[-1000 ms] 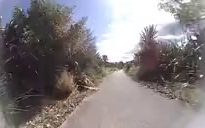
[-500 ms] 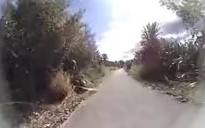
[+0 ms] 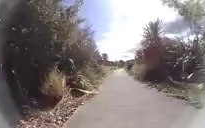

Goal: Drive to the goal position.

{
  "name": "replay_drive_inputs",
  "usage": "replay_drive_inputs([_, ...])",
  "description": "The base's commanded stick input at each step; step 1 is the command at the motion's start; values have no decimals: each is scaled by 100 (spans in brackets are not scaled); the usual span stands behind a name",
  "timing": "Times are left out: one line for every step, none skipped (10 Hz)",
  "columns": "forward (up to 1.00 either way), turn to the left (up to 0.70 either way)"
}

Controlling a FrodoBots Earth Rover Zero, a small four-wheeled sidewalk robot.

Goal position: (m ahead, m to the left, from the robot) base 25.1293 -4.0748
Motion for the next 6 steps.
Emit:
replay_drive_inputs([70,-9])
replay_drive_inputs([70,-9])
replay_drive_inputs([70,-10])
replay_drive_inputs([70,-10])
replay_drive_inputs([70,-10])
replay_drive_inputs([70,-10])
